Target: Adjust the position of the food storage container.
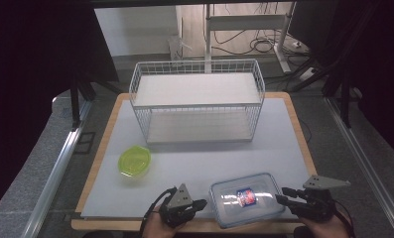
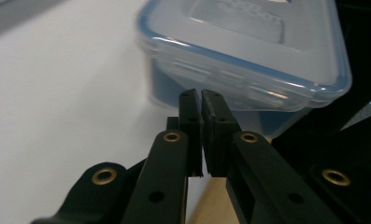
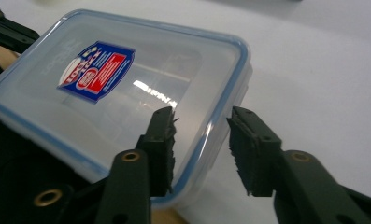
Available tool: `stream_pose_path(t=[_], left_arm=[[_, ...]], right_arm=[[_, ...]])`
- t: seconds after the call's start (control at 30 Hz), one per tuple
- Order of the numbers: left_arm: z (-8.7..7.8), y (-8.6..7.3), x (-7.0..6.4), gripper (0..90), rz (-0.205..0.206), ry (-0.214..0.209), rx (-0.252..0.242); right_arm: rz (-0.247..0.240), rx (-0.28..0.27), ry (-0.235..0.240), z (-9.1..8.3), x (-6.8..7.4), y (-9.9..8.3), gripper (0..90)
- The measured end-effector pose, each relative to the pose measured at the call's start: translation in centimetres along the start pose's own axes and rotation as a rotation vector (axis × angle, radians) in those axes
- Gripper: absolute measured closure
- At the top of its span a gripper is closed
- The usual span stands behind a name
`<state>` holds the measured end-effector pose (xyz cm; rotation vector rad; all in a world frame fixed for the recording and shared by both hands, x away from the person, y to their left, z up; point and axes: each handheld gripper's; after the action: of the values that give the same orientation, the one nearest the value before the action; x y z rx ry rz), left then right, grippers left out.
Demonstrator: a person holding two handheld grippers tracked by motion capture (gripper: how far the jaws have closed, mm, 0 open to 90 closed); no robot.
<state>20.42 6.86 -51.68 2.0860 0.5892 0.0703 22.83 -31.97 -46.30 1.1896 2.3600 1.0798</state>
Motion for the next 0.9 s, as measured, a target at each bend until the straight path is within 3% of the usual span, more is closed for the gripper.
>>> stream_pose_path(t=[0.3,0.4,0.53,0.9], left_arm=[[0.8,-0.1,-0.6,87.7,-0.006,-0.007,0.015],[0.9,-0.2,-0.6,87.5,-0.014,-0.013,0.018],[1.1,-0.2,-0.6,87.8,-0.032,-0.002,0.023],[1.3,0.1,0.3,89.1,-0.089,0.027,0.008]], right_arm=[[0.005,0.014,0.068,-1.5,0.1,-1.4,71.0],[-0.015,0.021,0.084,-2.0,0.3,-1.6,74.0],[-0.046,0.056,0.072,-2.1,0.6,-1.8,75.1],[-0.037,0.033,0.083,-2.0,0.4,-1.7,79.8]])
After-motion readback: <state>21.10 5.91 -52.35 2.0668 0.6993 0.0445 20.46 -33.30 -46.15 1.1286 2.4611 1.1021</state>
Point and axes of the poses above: each handheld gripper's, and its own axes: z roughly forward along the jaws, y roughly out of its top, x roughly to its left, and after that the axes turned 6 degrees about -y, right-handed
